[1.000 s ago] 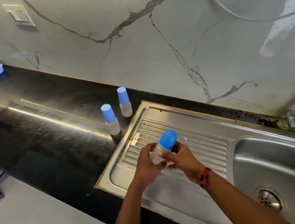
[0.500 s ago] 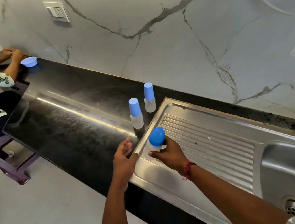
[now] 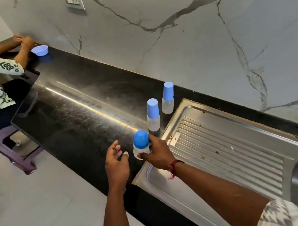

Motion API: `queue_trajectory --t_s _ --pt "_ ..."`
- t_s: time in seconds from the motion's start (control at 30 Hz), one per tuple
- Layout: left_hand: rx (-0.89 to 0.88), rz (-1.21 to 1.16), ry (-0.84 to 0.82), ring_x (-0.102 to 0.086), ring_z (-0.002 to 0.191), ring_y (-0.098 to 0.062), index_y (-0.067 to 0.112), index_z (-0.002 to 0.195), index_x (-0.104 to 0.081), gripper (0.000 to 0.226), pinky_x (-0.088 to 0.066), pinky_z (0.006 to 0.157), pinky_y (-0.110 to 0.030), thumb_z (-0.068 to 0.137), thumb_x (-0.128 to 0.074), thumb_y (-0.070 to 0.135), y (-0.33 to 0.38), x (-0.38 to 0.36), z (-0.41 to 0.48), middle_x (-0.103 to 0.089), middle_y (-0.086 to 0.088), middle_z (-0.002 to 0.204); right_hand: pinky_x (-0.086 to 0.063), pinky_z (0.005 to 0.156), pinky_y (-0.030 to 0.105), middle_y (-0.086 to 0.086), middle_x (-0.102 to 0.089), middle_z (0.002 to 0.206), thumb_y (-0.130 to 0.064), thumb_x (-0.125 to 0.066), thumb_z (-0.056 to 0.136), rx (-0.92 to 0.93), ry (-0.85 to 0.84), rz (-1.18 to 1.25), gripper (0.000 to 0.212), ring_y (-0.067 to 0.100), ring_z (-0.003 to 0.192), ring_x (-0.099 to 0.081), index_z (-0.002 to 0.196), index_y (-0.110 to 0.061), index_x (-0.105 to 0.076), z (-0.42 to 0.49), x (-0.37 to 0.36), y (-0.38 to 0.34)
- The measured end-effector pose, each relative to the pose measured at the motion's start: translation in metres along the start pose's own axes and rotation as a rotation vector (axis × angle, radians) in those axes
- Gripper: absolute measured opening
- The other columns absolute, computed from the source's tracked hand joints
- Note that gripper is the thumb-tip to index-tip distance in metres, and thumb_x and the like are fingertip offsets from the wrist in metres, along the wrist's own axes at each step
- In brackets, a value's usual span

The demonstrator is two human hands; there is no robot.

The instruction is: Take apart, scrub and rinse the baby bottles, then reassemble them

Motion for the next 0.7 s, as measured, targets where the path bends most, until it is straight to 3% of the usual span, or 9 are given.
queue_trajectory --t_s 0.23,0.43,0.6,0.7 --pt "0.031 -0.01 0.052 -0.059 0.112 -0.015 0.027 0.135 -0.054 0.046 -0.051 0.099 -0.039 0.096 -0.058 0.004 -0.006 0.009 0.019 -0.059 0.002 0.123 -0.049 0.099 0.032 0.0 -0.064 0.123 -0.021 -0.083 0.074 0.019 -0.038 -0.036 0.066 0.016 0.111 -0.06 0.133 -0.02 -0.054 0.017 -0.017 0.001" --pt "0.04 0.011 0.035 -0.06 0.11 -0.016 0.027 0.134 -0.054 0.044 -0.052 0.098 -0.039 0.096 -0.059 0.004 -0.01 0.009 0.019 -0.06 0.001 0.122 -0.048 0.103 0.035 0.003 -0.062 0.128 -0.019 -0.084 0.076 -0.009 -0.055 -0.041 0.069 0.019 0.116 -0.058 0.136 -0.018 -0.051 0.02 -0.023 0.008" --pt "0.034 0.05 0.024 -0.06 0.111 -0.016 0.023 0.136 -0.053 0.045 -0.052 0.098 -0.036 0.095 -0.061 0.006 -0.003 0.011 0.015 -0.06 -0.001 0.123 -0.041 0.102 0.028 0.003 -0.06 0.134 -0.014 -0.083 0.076 -0.045 -0.093 -0.021 0.076 0.019 0.122 -0.056 0.142 -0.019 -0.046 0.019 -0.026 0.013" --pt "0.021 0.078 0.051 -0.062 0.105 -0.014 0.021 0.131 -0.056 0.04 -0.053 0.091 -0.032 0.093 -0.065 0.009 0.001 0.014 0.012 -0.063 0.0 0.114 -0.044 0.106 0.034 0.004 -0.058 0.138 -0.014 -0.085 0.073 -0.048 -0.078 -0.055 0.084 0.021 0.127 -0.055 0.144 -0.019 -0.042 0.009 -0.017 0.013"
Point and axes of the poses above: each hand's wrist, its own z-axis towards the middle knuckle, its own x-axis out of the back of the hand, y = z × x, the point moved 7 cm from there along z, towards the middle knuckle
